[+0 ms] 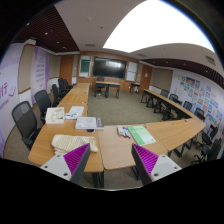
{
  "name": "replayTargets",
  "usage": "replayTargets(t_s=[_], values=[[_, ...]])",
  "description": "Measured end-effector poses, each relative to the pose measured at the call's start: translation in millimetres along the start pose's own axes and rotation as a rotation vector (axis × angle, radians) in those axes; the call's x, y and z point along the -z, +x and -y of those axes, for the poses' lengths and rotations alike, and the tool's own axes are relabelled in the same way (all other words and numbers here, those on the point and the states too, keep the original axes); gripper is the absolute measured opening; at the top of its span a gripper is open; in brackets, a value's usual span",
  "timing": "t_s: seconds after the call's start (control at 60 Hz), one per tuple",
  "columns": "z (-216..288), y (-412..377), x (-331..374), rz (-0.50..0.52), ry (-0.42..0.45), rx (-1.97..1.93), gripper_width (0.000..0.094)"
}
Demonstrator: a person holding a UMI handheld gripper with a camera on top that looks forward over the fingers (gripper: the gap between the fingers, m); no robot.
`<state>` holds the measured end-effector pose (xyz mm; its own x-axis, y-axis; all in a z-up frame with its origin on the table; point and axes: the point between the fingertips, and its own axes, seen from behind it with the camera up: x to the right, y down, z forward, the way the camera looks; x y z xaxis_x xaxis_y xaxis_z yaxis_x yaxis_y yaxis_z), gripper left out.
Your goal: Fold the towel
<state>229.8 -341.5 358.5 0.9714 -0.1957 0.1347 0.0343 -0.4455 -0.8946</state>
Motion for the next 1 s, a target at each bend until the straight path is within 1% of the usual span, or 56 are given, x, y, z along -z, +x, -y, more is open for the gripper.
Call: replayTargets(t_s=[0.017,0.033,0.2,0.317,0.383,0.533,0.667,0.833,1.0], values=[[1,-2,11,0.001,-0.005,-0.003,0.0856],[-2,-2,0,0.002,-0.008,-0.004,0.0854],[-16,-20,-8,-0.016,-0.056,0.011,0.0853],[-43,-41,-22,-0.017,-0.109,-0.001,0.0851],[-61,-67,-37,-0.013,-0.140,-0.004,0.0851],[-95,-154,-74,0.041,-0.184,-0.001,0.0853],[-116,-250,-115,0.136,-0.219,-0.023,0.0850],[-115,-346,-183,0.226,-0.221,-0.012,0.0853],[-123,-408,-263,0.260,-0.226,0.055,0.0853]])
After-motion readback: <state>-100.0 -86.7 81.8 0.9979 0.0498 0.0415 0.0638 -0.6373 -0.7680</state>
